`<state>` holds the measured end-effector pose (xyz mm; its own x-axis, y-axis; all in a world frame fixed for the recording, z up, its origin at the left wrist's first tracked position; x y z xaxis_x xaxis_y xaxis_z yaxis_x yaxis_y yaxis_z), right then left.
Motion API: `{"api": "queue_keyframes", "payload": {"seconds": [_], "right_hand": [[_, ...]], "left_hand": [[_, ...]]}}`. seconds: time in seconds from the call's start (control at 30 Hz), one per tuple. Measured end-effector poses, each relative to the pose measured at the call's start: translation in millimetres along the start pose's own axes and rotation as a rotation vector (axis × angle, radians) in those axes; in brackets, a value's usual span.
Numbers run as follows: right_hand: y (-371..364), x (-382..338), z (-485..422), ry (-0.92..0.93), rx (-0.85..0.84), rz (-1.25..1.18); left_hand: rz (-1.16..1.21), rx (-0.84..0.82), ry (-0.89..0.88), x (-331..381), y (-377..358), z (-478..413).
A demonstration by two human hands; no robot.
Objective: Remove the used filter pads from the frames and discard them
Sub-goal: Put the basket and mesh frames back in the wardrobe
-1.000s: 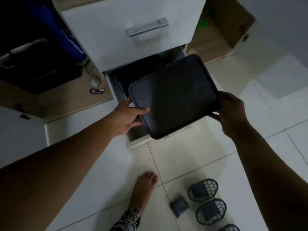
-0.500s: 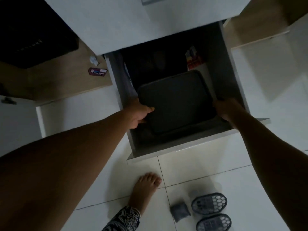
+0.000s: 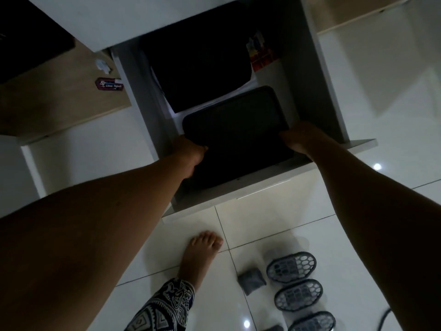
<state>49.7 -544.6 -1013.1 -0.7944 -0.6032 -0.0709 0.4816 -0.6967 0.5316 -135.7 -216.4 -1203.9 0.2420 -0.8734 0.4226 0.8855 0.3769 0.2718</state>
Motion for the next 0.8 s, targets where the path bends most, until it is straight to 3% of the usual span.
{"api": "queue_keyframes", "payload": {"seconds": [0.03,0.1,0.17,0.27,0.5,0.53,0.57,0.63,0.7,0.73,0.8], "right_hand": [[1.9,0.7,-0.3,0.016,0.013,0.003],[10.6,4.0,-0.2,0.051,0.104,-0.073],[25.3,5.6,11.9,0.113,0.248,-0.154],[45.6,12.0,41.4,0.195,0.462,-0.211],[53.2,78.9,117.0,0.207,0.614,-0.467],[46.9,96.3,122.4,0.184,0.621,-0.480],[38.6,113.5,126.7,0.155,0.610,-0.492],[15.2,149.7,132.5,0.092,0.571,-0.511],[-13.2,185.2,138.0,0.058,0.549,-0.491],[-28.8,202.1,139.2,0.050,0.542,-0.480],[-64.0,236.4,140.3,0.038,0.513,-0.488]], "left_hand": [[0.203,-0.088,0.085,-23.6,-16.4,2.9],[0.202,0.070,-0.011,-33.5,-0.2,9.7],[0.211,0.114,-0.046,-35.6,13.2,13.0],[0.116,0.248,-0.088,-30.2,31.0,17.7],[-0.120,0.443,-0.206,-33.3,30.8,30.7],[-0.081,0.396,-0.248,-15.8,32.0,38.8],[-0.031,0.451,-0.306,35.0,50.0,55.8],[0.153,0.456,-0.438,183.0,91.8,98.9],[0.040,0.552,-0.689,324.8,116.0,147.2],[0.045,0.669,-0.724,334.1,108.3,172.2],[0.070,0.598,-0.664,320.2,59.4,181.5]]}}
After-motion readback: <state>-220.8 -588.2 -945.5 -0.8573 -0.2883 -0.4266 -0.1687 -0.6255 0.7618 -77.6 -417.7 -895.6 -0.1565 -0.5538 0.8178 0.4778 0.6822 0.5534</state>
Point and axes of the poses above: each hand's wrist, its own z-axis away from the middle knuckle, its own y-axis out of the back of the hand, x = y × z, the point moved 8 cm from there along -z, towards the middle knuckle, and after that the axes turned 5 degrees about z, right-handed, at the moved point
